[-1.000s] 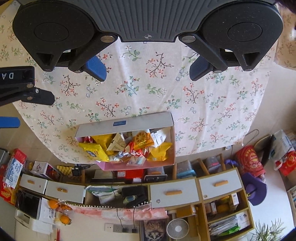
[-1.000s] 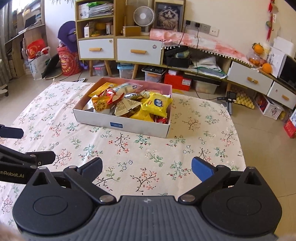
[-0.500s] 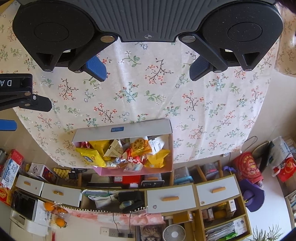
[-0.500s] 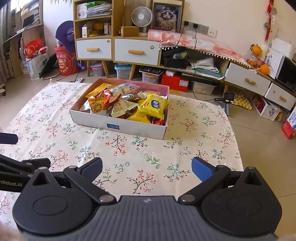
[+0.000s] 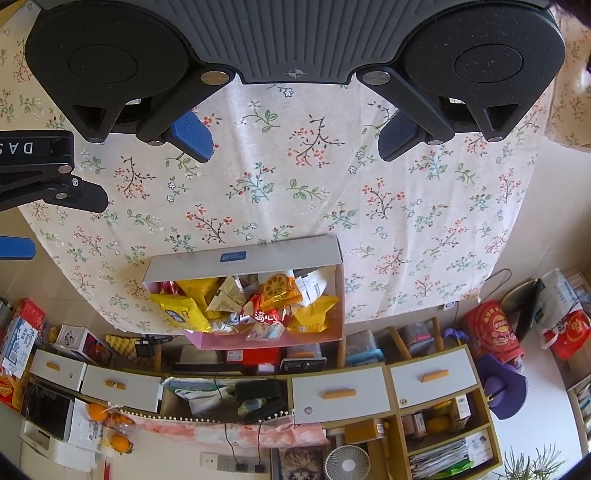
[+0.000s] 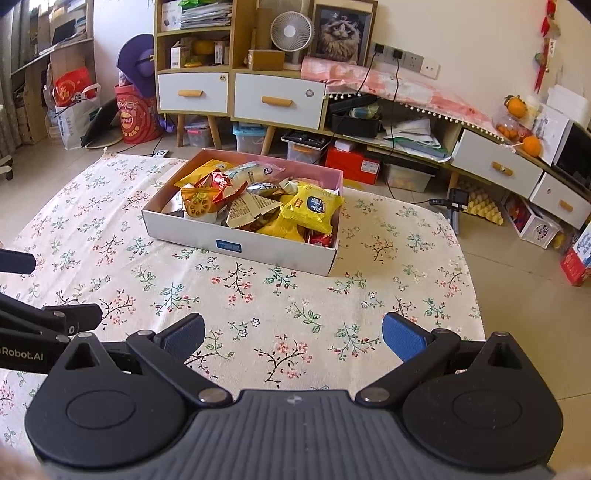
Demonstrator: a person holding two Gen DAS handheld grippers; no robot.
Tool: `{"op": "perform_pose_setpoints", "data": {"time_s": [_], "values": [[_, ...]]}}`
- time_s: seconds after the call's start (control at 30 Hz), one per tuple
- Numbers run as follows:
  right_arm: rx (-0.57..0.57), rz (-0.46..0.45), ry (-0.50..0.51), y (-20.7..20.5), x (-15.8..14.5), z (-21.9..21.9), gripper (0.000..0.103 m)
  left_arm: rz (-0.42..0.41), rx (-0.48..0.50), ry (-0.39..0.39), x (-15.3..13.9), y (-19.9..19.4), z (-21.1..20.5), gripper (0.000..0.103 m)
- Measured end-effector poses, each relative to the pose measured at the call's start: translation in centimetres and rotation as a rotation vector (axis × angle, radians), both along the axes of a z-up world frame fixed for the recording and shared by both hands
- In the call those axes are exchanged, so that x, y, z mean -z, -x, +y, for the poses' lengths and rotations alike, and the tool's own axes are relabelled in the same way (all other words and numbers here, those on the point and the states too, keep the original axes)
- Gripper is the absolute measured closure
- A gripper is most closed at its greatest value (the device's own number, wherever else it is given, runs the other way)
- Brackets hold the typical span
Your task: Organize snacks
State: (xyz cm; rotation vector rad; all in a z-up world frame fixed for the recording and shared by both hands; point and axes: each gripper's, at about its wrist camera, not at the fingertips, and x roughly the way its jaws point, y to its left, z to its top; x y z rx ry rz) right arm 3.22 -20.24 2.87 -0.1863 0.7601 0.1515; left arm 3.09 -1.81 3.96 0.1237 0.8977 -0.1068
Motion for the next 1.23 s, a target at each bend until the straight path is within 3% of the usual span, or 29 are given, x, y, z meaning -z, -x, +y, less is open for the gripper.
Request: {"op": "perform_pose_setpoints", "data": {"time_s": [1.23], "values": [[-0.015,0.014,0.038,-0.02,0.53,0.59,0.000,0.014,0.019,-0.003,0.22,0.09,0.24,0.005]]}}
